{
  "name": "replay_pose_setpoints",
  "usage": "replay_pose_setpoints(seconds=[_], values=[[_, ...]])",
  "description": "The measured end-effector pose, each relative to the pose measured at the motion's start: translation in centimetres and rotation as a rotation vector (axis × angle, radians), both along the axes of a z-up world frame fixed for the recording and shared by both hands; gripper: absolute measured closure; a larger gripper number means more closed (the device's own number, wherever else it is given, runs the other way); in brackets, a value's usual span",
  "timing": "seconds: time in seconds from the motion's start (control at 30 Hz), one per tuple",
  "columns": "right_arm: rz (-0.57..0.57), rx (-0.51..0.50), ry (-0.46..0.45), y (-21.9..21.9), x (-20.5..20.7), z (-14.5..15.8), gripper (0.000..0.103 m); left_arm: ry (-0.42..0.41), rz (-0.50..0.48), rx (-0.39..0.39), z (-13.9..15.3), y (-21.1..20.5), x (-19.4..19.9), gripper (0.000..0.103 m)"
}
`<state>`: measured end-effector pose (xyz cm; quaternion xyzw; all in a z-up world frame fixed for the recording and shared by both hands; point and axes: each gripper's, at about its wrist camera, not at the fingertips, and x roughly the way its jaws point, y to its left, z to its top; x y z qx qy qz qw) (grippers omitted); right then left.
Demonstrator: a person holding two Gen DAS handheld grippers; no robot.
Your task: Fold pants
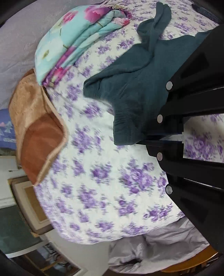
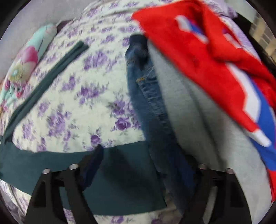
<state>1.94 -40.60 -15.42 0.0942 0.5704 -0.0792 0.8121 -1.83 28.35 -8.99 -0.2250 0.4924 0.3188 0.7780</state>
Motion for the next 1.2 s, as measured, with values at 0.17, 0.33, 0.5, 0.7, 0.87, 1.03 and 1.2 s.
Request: replay_pose_setpoints(seconds=[0.17, 0.33, 0.5, 0.7, 0.87, 1.03, 1.2], values=[[0.186, -0.223, 0.026, 3.2, 0.1, -1.2, 0.048, 0.072, 0.007, -0.012, -3.7, 0.3, -0.2, 0.092], [0.162, -0.27, 0.028, 0.7, -0.9, 0.1, 0.08, 0.182, 0.008, 0.076, -5.7, 0.5, -0.3, 0.055], [0.214, -0.248, -0.062, 2.7, -1.7, 5.0, 0.042, 0.127, -0.067, 0.052, -1.7, 0.2, -0.9, 0.041], [0.248, -0.069, -0.213, 7.3, 3.2, 8.7, 0.026, -0.057, -0.158, -0.01, 2.2, -0.6, 3.0, 0.017], [0.31, 0.019, -0.208, 12.7, 7.2, 8.8, 0.026, 0.004, -0.173, -0.146, -1.8, -2.0, 9.0, 0.023], [0.38, -0.021, -0.192, 16.3, 10.0, 8.0, 0.026, 0.034, -0.146, -0.19, -3.8, -1.4, 13.2, 0.031], [0.358, -0.007, -0.198, 15.1, 13.9, 6.3, 0.025, 0.042, -0.159, -0.217, -4.3, -1.3, 15.6, 0.037]])
